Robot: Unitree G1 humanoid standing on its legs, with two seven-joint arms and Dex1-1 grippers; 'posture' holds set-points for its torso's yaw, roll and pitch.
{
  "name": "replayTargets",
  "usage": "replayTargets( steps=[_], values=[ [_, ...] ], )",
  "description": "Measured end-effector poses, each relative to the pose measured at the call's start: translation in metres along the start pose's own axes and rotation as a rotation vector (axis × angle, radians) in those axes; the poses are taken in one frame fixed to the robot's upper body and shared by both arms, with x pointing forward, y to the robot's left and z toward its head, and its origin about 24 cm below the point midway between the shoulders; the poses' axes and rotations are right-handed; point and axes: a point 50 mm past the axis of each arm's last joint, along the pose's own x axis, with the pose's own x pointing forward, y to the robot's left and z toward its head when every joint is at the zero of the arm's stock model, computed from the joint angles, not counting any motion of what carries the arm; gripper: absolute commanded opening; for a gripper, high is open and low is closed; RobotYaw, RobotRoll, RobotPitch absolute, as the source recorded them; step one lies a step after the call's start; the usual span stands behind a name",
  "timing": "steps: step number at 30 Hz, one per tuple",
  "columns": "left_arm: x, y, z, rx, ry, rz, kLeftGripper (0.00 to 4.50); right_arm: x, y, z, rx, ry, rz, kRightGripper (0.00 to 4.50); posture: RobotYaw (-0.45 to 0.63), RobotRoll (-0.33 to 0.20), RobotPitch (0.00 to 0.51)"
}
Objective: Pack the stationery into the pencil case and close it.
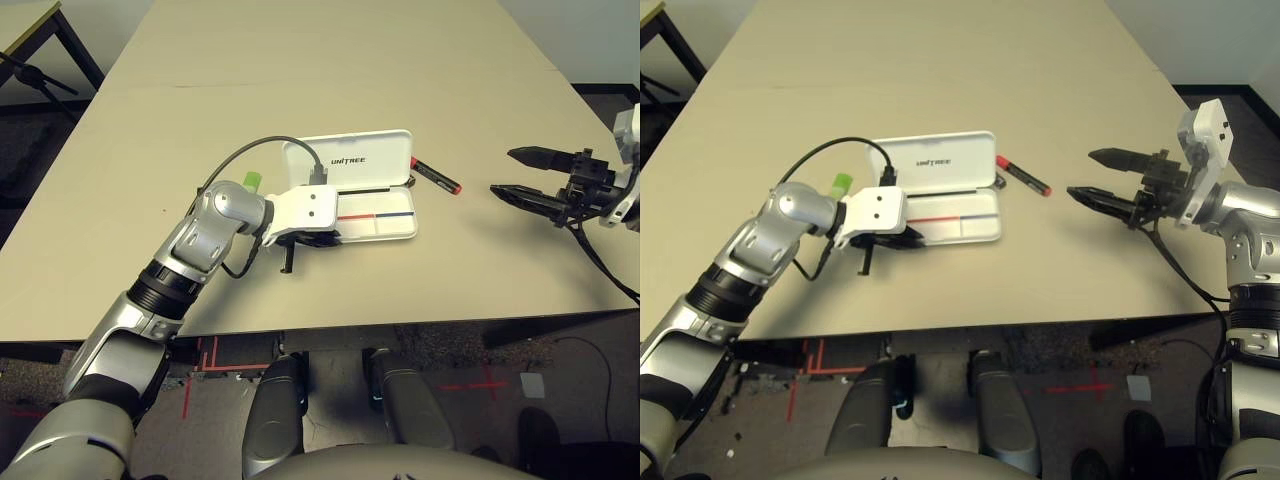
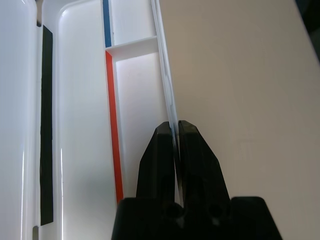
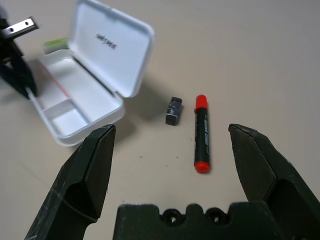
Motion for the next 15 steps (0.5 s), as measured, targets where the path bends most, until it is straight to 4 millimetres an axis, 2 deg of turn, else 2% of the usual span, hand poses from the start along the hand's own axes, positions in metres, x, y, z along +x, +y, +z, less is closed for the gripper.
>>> replayTargets(
  steps=[3, 9, 12, 15],
  values=[
    [0.0017, -0.0057, -0.0068, -0.023, 0.014, -0.019, 0.06, -0.0003, 0.0, -0.0011, 0.004, 0.003, -0.008, 4.5, -0.1, 0.0, 0.174],
    [0.0038, -0.0073, -0.0072, -0.024, 0.02, -0.029, 0.06, 0.0017, 0.0004, -0.0027, 0.011, 0.0, -0.015, 4.5, -0.1, 0.0, 0.18],
    [0.0041, -0.0076, -0.0071, -0.018, 0.021, -0.031, 0.86, 0.0038, 0.001, -0.0041, 0.019, -0.004, -0.016, 4.5, -0.1, 0.0, 0.18],
    [0.0041, -0.0076, -0.0069, -0.014, 0.02, -0.031, 1.94, 0.0052, 0.001, -0.004, 0.026, -0.006, -0.017, 4.5, -0.1, 0.0, 0.18]
  ],
)
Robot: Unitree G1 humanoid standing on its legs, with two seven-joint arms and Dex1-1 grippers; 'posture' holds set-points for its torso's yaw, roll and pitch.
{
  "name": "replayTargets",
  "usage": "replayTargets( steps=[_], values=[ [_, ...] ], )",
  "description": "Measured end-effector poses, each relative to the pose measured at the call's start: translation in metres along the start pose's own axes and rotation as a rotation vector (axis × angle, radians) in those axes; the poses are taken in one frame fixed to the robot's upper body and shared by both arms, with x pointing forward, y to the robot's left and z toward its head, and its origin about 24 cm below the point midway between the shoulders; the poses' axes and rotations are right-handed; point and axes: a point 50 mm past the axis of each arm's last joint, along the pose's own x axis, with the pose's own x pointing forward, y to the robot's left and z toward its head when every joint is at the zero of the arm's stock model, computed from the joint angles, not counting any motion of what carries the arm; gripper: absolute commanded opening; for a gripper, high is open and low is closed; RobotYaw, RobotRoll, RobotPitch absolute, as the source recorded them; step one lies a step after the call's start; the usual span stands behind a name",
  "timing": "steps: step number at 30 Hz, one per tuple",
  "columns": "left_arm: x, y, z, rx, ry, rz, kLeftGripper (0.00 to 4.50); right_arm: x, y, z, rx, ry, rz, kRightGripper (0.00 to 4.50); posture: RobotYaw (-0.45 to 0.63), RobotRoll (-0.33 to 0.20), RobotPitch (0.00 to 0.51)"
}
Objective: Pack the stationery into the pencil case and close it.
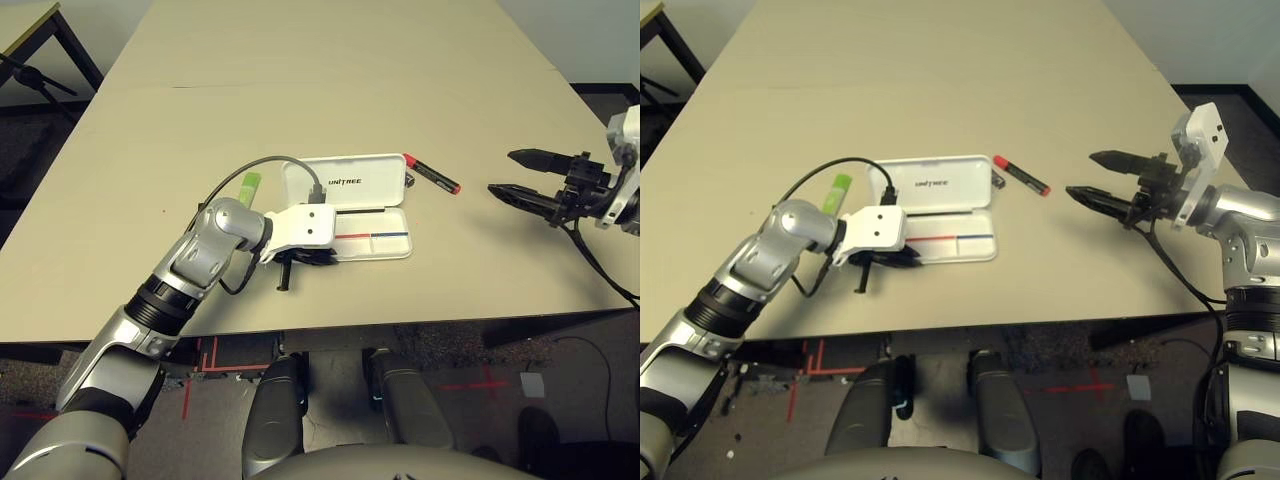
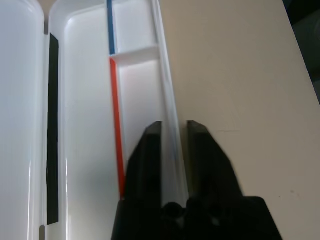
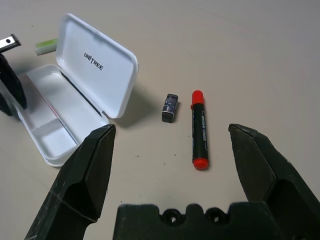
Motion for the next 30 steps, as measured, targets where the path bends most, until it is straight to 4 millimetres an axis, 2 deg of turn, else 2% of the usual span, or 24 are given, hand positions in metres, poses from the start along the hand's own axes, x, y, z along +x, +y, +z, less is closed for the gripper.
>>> replayTargets(
  steps=[6, 7, 14, 19, 22, 30],
  values=[
    [-0.001, -0.002, 0.003, 0.009, -0.005, -0.002, 4.32, 0.003, -0.001, 0.003, -0.006, -0.001, -0.004, 4.5, -0.09, 0.0, 0.181],
    [-0.002, -0.002, 0.005, 0.008, -0.009, -0.004, 4.46, 0.005, -0.001, 0.003, -0.006, -0.002, -0.004, 4.5, -0.08, 0.0, 0.181],
    [-0.022, -0.005, 0.02, -0.071, -0.073, -0.016, 4.46, 0.022, -0.006, 0.005, -0.036, 0.045, -0.059, 4.5, -0.05, 0.0, 0.182],
    [-0.042, 0.001, 0.032, -0.125, -0.139, 0.042, 4.46, 0.042, -0.014, 0.009, -0.05, 0.117, -0.089, 4.5, -0.02, 0.0, 0.189],
    [-0.051, 0.004, 0.031, -0.142, -0.142, 0.091, 4.46, 0.054, -0.018, 0.007, -0.037, 0.168, -0.102, 4.5, -0.01, 0.0, 0.197],
    [-0.054, -0.003, 0.03, -0.178, -0.17, 0.146, 4.46, 0.078, -0.023, -0.003, 0.002, 0.298, -0.089, 4.5, 0.03, 0.0, 0.222]
  ],
)
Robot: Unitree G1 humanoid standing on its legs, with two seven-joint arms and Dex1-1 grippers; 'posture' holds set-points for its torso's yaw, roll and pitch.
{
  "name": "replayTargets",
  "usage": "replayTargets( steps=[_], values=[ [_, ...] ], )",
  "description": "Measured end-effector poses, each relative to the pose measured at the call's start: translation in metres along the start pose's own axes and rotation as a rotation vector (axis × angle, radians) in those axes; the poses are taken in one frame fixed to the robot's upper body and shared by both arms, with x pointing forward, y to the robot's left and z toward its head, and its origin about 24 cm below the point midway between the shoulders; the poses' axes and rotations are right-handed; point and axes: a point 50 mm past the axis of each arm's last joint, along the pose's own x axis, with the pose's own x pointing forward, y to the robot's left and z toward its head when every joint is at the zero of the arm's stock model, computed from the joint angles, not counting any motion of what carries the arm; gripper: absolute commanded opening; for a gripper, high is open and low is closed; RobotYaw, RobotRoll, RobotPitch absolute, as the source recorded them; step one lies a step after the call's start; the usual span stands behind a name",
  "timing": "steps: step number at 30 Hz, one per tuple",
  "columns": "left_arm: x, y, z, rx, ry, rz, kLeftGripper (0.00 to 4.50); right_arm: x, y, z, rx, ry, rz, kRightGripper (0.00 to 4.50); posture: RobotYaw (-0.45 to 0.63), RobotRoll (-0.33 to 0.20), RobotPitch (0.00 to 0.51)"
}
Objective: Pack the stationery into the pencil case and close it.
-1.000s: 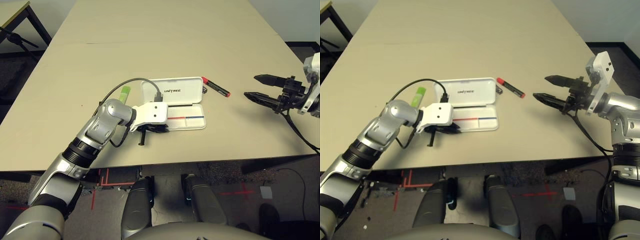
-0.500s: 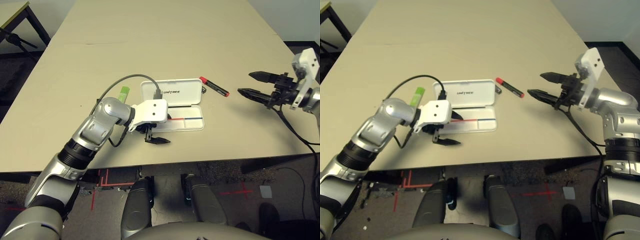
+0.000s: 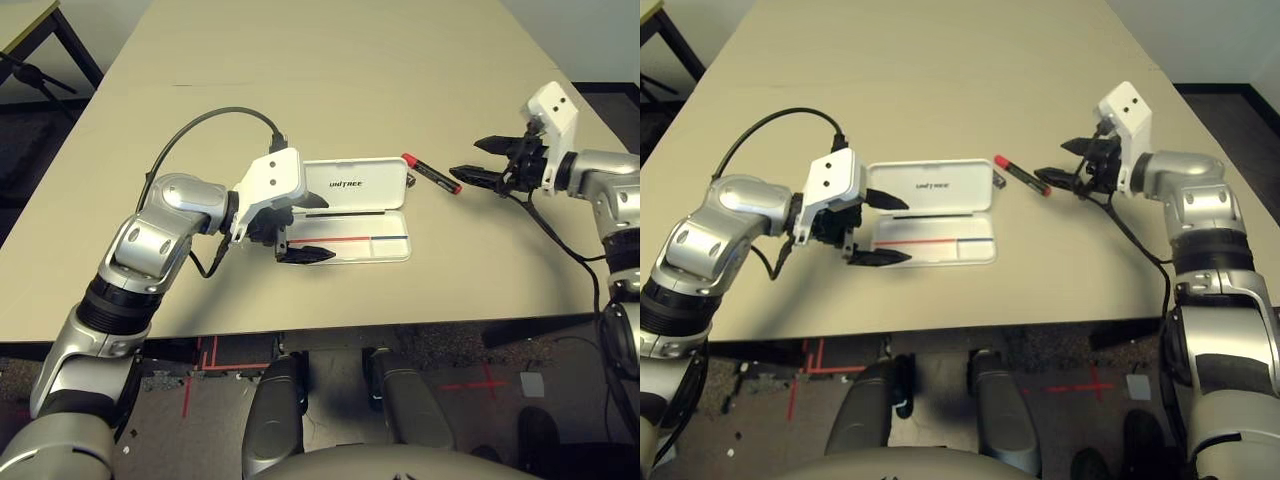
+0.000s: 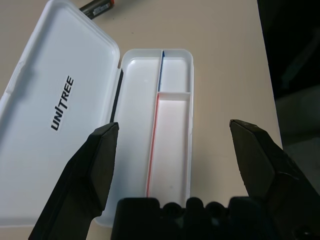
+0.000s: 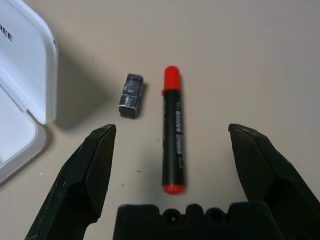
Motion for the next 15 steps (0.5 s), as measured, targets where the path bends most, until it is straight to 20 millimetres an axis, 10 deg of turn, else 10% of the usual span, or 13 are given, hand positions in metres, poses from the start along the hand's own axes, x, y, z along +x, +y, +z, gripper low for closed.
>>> replayTargets(
  steps=[9, 15],
  values=[
    [-0.003, -0.004, -0.002, -0.032, -0.014, 0.05, 4.46, 0.019, 0.001, -0.017, 0.031, 0.113, -0.005, 4.5, 0.06, 0.0, 0.234],
    [-0.006, -0.003, -0.001, -0.046, -0.016, 0.079, 4.5, 0.027, 0.001, -0.02, 0.033, 0.157, -0.052, 2.98, 0.07, 0.0, 0.232]
  ],
)
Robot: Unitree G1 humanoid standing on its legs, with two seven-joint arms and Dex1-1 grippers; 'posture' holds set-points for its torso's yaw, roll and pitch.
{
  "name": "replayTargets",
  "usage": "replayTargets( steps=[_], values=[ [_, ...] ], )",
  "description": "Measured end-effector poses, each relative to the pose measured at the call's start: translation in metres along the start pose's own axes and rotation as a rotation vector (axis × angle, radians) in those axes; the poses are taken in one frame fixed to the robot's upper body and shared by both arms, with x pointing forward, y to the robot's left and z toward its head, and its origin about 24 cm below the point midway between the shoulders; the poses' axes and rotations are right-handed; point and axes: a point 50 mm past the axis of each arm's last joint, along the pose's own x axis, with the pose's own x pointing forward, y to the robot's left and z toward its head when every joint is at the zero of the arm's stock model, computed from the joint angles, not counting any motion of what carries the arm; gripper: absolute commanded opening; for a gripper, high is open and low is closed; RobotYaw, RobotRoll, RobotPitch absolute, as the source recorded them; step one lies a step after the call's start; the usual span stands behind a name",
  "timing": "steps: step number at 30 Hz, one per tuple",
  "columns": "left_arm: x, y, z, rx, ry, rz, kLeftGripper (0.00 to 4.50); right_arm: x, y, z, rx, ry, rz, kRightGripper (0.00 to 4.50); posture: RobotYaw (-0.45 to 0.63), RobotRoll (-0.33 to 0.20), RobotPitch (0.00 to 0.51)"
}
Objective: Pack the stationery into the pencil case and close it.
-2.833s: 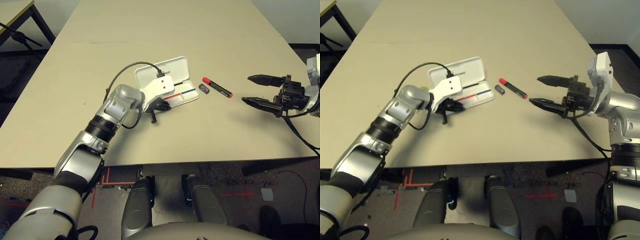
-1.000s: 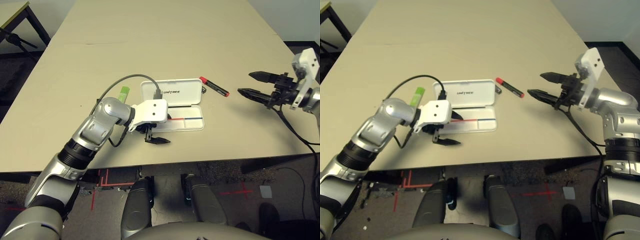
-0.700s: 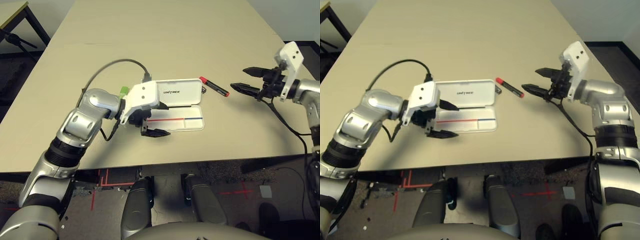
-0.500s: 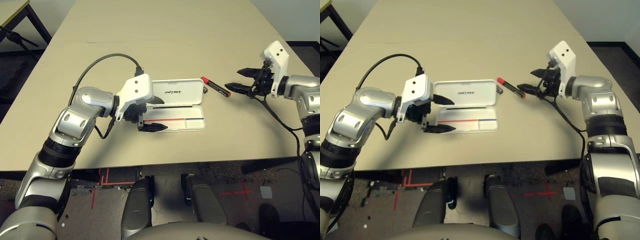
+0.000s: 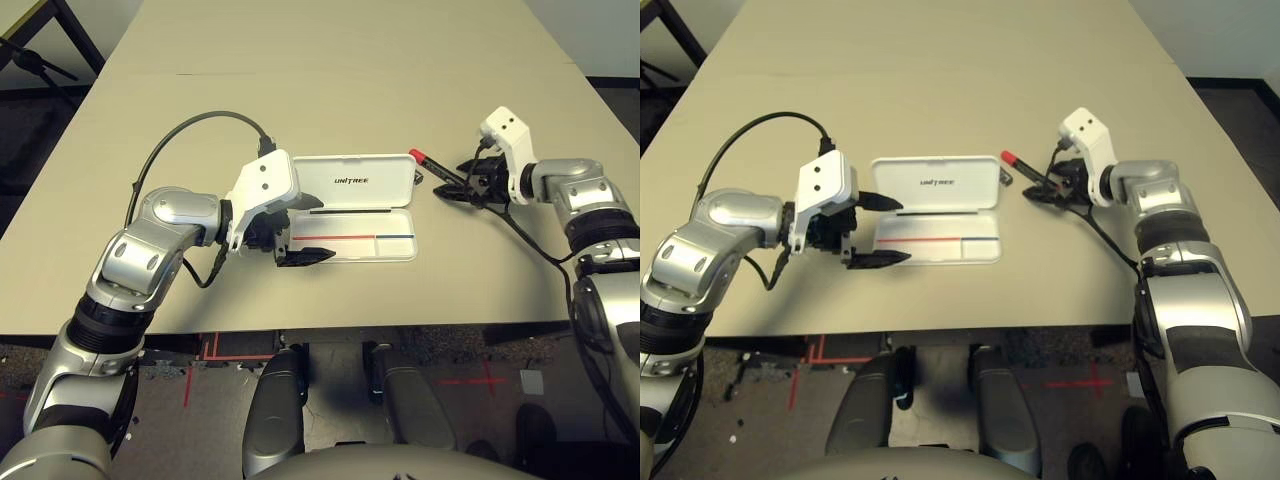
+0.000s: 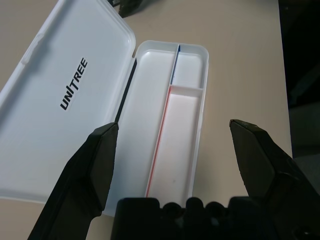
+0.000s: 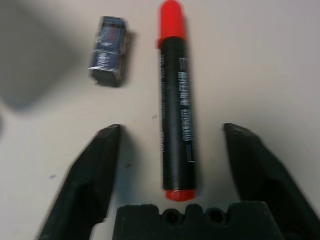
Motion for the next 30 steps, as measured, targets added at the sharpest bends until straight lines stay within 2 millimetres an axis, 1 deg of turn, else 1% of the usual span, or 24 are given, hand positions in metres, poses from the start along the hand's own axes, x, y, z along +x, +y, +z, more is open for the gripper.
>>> replayTargets(
  steps=[5, 6, 7, 12, 15, 18, 22, 25, 28, 30],
  values=[
    [-0.002, 0.001, -0.001, -0.004, 0.01, 0.019, 4.5, 0.003, 0.0, -0.001, -0.001, 0.004, -0.014, 1.04, 0.07, 0.0, 0.23],
    [-0.002, 0.001, -0.001, -0.004, 0.009, 0.019, 4.5, 0.003, 0.0, 0.0, -0.001, 0.002, -0.014, 0.71, 0.07, 0.0, 0.224],
    [-0.002, 0.001, -0.001, -0.005, 0.009, 0.02, 4.5, 0.003, 0.0, 0.001, -0.003, 0.0, -0.013, 0.58, 0.06, 0.0, 0.222],
    [-0.005, 0.003, -0.001, 0.0, 0.015, 0.03, 4.5, 0.0, 0.0, 0.002, -0.003, -0.002, 0.013, 0.58, 0.05, 0.0, 0.212],
    [-0.006, 0.005, -0.001, 0.008, 0.013, 0.035, 4.5, -0.009, -0.002, 0.0, -0.005, 0.011, 0.057, 0.58, 0.04, 0.0, 0.209],
    [-0.01, 0.008, -0.003, 0.011, 0.023, 0.051, 4.5, -0.026, -0.009, -0.006, -0.011, 0.038, 0.085, 0.58, 0.03, 0.0, 0.208],
    [-0.019, 0.013, -0.005, 0.017, 0.022, 0.078, 4.5, -0.058, -0.014, -0.009, -0.047, 0.061, 0.134, 0.58, 0.01, 0.0, 0.208],
    [-0.026, 0.013, -0.006, 0.024, 0.004, 0.09, 4.5, -0.078, -0.011, -0.009, -0.065, 0.033, 0.211, 0.58, 0.01, 0.0, 0.21],
    [-0.035, 0.014, -0.013, 0.003, 0.012, 0.099, 4.5, -0.102, -0.007, -0.011, -0.066, 0.045, 0.291, 0.58, 0.0, 0.0, 0.213],
    [-0.04, 0.016, -0.017, -0.008, 0.014, 0.116, 4.5, -0.113, -0.001, -0.01, -0.077, 0.051, 0.347, 0.58, 0.0, 0.0, 0.216]
  ],
)
